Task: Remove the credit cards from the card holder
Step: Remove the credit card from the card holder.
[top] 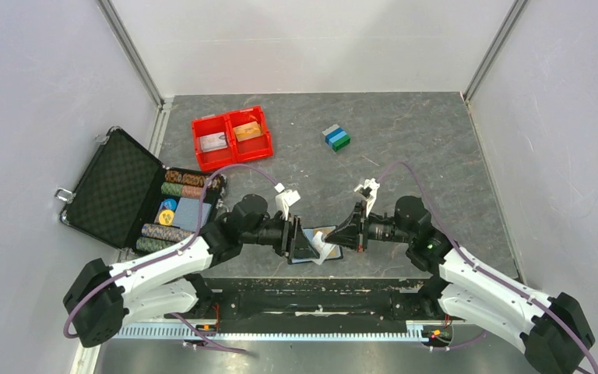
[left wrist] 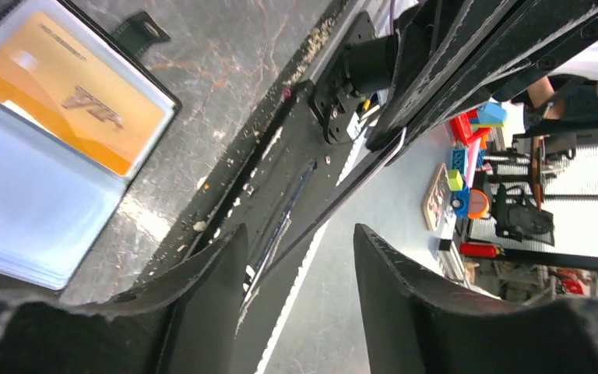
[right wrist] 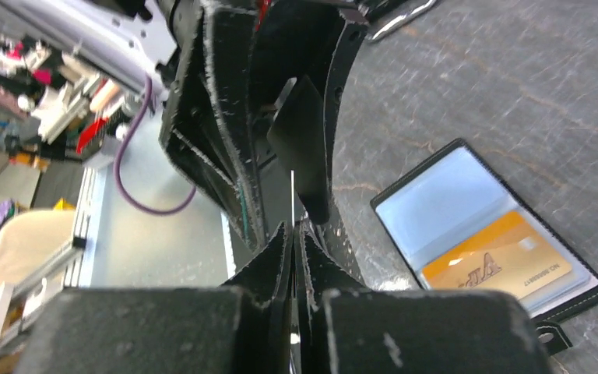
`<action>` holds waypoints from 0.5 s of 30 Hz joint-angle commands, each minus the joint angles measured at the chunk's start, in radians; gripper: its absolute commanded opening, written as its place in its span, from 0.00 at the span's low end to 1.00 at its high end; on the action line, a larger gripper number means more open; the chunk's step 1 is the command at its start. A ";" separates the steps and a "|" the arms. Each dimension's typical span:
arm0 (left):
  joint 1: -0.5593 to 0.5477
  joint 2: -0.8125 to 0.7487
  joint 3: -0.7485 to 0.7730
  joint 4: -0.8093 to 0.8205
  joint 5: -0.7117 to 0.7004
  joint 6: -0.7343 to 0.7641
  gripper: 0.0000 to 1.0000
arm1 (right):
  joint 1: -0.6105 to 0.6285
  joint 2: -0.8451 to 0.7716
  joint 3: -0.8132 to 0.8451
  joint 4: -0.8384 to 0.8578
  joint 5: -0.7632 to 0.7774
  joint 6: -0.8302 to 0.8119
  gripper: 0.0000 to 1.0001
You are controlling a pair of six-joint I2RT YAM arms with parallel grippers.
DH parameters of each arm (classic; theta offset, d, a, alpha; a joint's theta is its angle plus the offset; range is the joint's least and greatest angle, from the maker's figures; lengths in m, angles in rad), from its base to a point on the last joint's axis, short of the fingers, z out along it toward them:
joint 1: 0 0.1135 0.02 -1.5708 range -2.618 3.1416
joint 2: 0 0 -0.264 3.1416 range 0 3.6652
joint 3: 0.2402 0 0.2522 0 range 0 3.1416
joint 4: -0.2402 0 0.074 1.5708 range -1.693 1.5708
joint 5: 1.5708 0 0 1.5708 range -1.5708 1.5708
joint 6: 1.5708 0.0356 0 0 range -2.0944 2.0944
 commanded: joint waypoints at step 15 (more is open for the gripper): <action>0.084 -0.123 -0.022 0.285 -0.141 -0.157 0.74 | -0.009 -0.097 -0.291 0.687 0.474 0.605 0.00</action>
